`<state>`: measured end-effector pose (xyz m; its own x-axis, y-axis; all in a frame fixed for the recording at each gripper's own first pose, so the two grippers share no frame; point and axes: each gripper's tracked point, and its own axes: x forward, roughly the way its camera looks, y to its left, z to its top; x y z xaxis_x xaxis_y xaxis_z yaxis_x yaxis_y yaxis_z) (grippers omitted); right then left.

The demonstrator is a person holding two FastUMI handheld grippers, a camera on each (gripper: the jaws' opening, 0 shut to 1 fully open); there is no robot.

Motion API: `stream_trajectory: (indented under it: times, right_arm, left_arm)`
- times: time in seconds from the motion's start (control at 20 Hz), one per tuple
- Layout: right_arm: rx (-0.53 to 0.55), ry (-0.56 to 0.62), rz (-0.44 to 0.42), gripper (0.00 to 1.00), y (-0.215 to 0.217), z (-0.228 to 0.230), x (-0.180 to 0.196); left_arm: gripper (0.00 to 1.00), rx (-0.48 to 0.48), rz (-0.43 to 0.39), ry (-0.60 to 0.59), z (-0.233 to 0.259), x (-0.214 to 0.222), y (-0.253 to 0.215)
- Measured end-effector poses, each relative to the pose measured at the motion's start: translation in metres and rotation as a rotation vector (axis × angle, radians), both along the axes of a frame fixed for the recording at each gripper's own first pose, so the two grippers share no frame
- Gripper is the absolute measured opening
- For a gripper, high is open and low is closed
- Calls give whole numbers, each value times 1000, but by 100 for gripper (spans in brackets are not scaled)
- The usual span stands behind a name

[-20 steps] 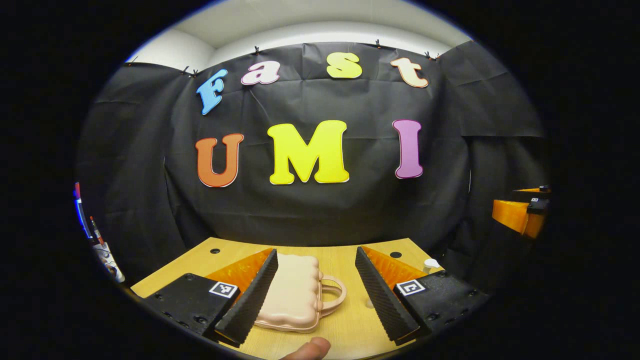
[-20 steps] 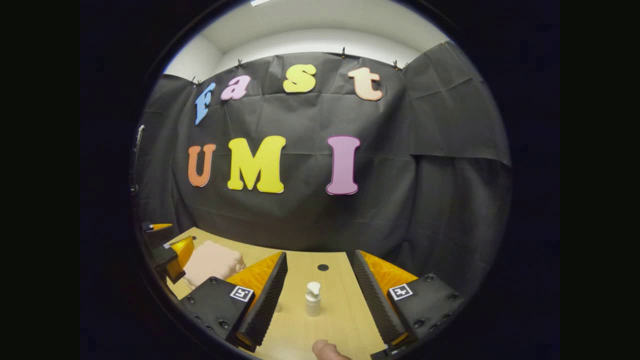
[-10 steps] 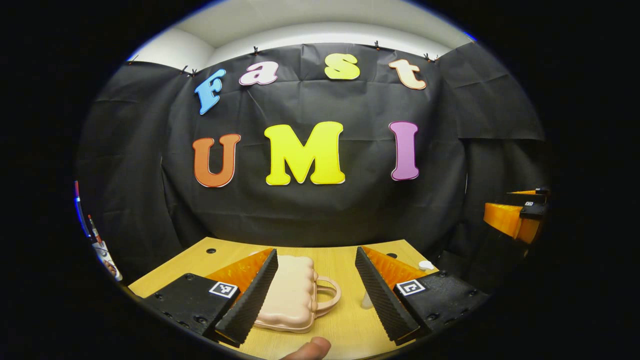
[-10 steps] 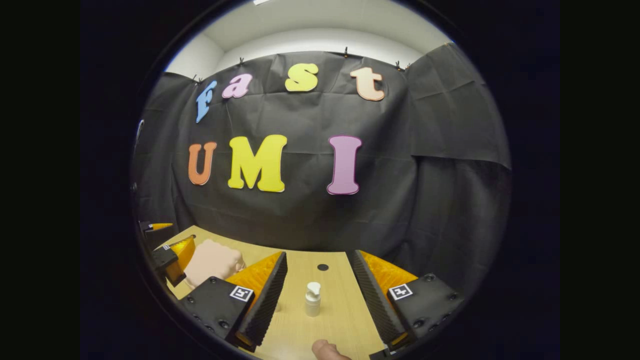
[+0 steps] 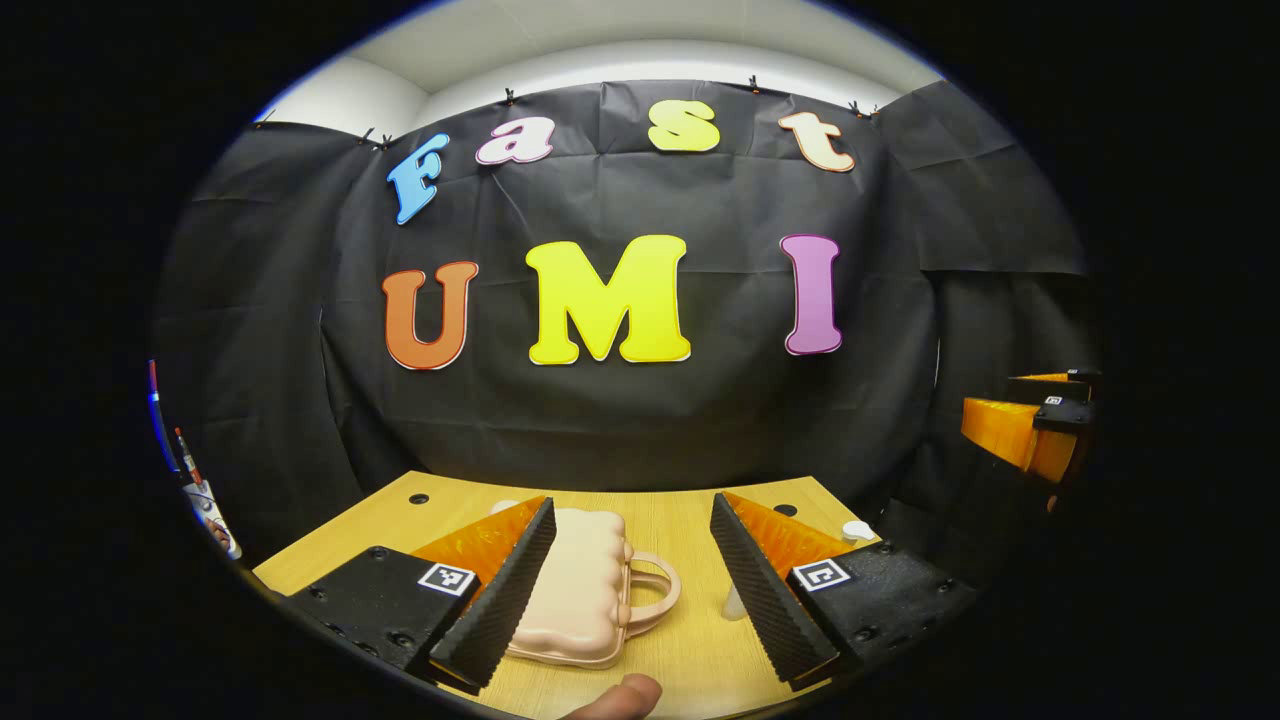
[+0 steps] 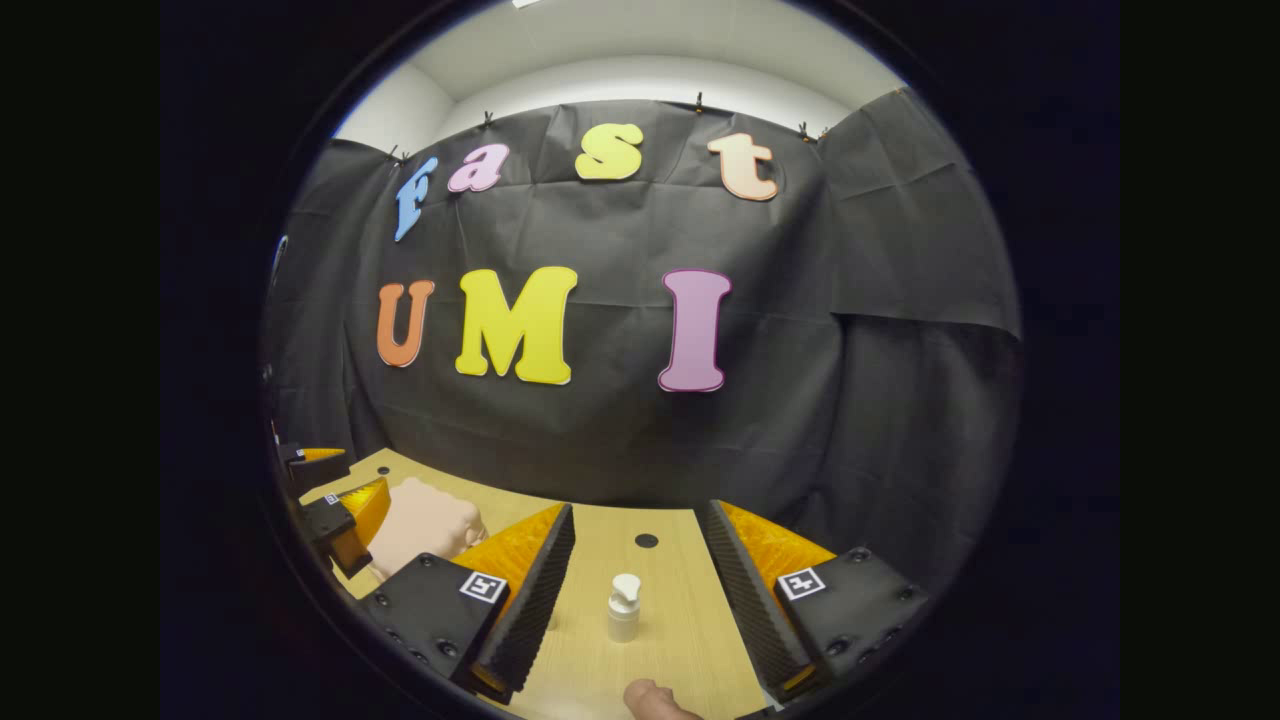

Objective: First open the suitcase, pack the skin care products into it, and then close the suitcase.

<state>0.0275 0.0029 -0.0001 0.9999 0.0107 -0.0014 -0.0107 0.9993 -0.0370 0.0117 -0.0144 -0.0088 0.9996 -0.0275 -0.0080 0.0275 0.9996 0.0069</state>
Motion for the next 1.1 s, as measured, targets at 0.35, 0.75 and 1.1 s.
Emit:
stream_trajectory:
  times: [0.35,0.75,1.1]
  right_arm:
    - [-23,7,-43,78,-21,-9,11]
    - [-16,45,-147,80,-70,-31,15]
    - [-7,64,-254,80,-112,-45,16]
  left_arm:
    - [99,211,-22,4,-40,34,-3]
    - [99,534,-125,76,-126,66,-29]
    - [98,936,-124,234,-219,83,-22]
